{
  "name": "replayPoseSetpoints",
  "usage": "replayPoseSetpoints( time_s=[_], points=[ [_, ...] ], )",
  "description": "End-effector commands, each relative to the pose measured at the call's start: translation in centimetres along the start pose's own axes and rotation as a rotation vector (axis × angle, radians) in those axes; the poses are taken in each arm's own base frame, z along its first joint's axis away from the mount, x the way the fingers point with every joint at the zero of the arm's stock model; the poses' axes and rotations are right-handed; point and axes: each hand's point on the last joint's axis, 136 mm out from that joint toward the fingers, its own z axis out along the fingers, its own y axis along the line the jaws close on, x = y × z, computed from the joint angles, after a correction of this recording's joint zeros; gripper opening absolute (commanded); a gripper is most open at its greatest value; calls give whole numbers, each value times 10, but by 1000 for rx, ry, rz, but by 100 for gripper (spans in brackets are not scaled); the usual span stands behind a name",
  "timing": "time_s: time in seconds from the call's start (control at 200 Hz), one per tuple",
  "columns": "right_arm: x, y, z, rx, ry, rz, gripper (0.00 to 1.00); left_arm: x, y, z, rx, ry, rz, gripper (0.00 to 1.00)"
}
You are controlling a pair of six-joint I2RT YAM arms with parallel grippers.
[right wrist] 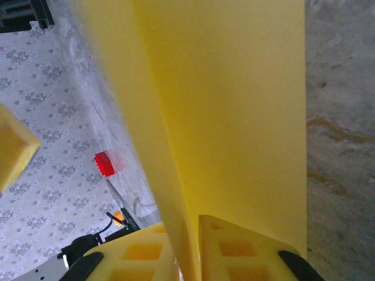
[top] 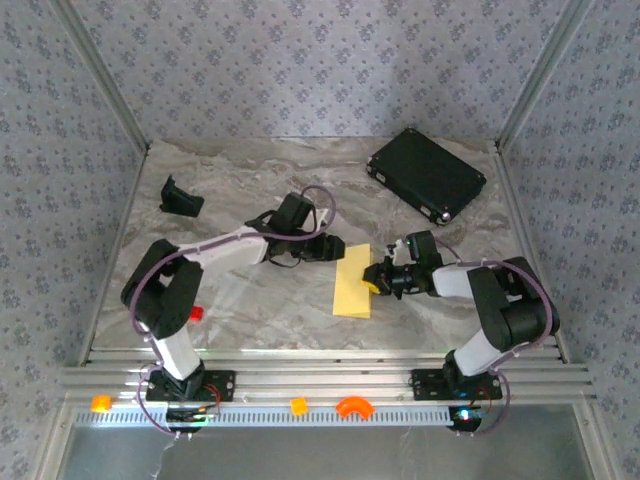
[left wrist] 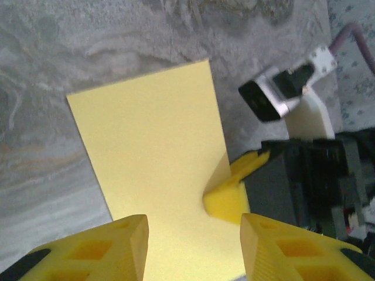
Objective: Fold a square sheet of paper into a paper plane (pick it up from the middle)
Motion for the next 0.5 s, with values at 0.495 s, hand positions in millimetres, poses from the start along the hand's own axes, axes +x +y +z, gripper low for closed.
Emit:
replayPoseSetpoints(
  time_s=[0.495],
  points=[
    [-5,3,-5,-11,38,-20,7,71,-32,18,-166,48,511,45]
  ],
)
